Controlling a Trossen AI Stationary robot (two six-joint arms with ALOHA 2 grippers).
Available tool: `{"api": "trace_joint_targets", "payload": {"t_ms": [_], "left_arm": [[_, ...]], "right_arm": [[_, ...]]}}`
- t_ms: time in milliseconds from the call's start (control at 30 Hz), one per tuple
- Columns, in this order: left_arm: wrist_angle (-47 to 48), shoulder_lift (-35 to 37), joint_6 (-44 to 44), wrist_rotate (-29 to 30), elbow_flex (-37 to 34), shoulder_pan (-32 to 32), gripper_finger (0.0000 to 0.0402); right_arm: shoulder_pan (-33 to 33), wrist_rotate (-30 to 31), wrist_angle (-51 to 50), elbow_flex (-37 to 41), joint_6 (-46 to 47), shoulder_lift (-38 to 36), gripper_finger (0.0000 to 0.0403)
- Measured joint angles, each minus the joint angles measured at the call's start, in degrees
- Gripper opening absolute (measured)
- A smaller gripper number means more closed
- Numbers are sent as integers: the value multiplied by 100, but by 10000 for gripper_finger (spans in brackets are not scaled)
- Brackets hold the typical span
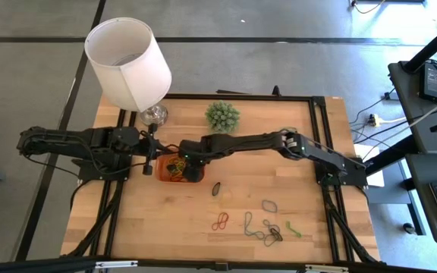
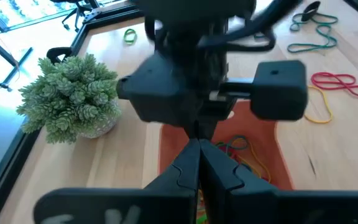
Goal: Pick and place rubber bands into bin
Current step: Put the red rubber band into the orange bin, then put the black rubber band into the orange bin
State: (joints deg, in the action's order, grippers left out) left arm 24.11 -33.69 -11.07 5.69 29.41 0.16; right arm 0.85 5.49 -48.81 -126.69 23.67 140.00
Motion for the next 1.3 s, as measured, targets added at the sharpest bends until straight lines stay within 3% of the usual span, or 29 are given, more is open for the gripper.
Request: {"api": "trace_joint_targets", "payload": {"t_ms": [633,1067,1200,1300], "left_arm": [[10,1,39,83,0,0,3],[-22,-336,260,237,110,-79,1],[-38,-929,624,484,416,-300,2],[-60,-1518,743,723,729,-540,2]], "right_arm": [[-103,-23,-571,-124,-46,31,106],[-90,4,-1198,-425,-1070,-607,115],[12,242,-1351,75,-1319,-969,115],[98,298,-1015,989,-1338,-1516,115]]}}
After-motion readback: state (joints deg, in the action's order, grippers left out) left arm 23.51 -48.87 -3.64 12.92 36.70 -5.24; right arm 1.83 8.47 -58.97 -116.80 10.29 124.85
